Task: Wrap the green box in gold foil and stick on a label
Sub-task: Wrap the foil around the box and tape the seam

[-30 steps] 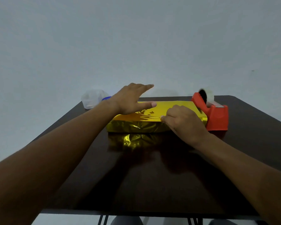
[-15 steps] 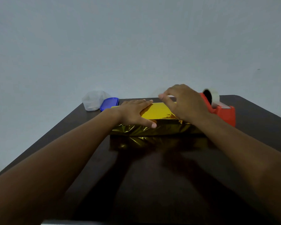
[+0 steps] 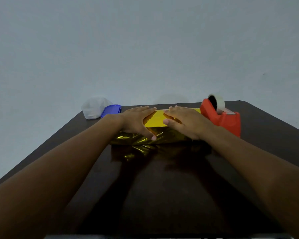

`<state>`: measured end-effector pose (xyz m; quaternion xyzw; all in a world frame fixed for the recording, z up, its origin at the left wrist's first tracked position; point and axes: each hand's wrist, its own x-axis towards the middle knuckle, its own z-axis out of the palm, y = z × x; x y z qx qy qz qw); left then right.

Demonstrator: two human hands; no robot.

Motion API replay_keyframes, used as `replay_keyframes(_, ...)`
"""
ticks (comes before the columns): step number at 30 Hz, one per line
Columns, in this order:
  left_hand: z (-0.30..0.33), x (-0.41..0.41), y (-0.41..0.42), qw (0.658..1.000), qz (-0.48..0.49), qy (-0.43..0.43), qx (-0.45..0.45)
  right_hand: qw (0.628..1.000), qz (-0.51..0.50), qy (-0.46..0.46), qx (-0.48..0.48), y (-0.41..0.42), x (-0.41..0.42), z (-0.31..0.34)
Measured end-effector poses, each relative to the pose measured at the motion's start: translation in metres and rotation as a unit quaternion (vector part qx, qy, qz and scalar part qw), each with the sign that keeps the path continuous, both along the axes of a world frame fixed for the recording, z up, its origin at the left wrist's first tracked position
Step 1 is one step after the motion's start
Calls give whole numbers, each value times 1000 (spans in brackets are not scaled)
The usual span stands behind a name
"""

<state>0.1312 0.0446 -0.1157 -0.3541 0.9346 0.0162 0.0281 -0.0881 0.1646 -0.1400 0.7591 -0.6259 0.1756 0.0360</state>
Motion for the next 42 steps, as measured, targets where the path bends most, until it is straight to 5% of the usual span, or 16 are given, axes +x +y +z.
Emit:
replay_keyframes(3,1,1,1,1000,3,4,6,991,-50,-79,-94,1,-17,6)
replay_keyframes(6,1,1,2,1000,4,-2,9,960,-199,90,-177,11,-46,13)
replay_keyframes(8,1,1,2,1000,8,-7,8,937,-304,117,-125,21,-57,15)
replay_keyframes(12,3,2,5,1000,9,-16,12,893,-439,-102,-6,35,-77,18)
replay_keyframes(18,0,1,7,1000,8,-8,-1,787,-393,-469,80,29,-82,30)
replay_keyframes(25,-3,2,5,1000,7,-1,-4,650,-378,-653,93,43,-79,52)
replay_keyframes(31,-7,3,1,1000,1,14,-8,598,-307,-740,-2,48,-90,22)
replay_keyframes(42,-6,3,3,1000,2,19,-5,694,-361,-603,-156,57,-63,-33)
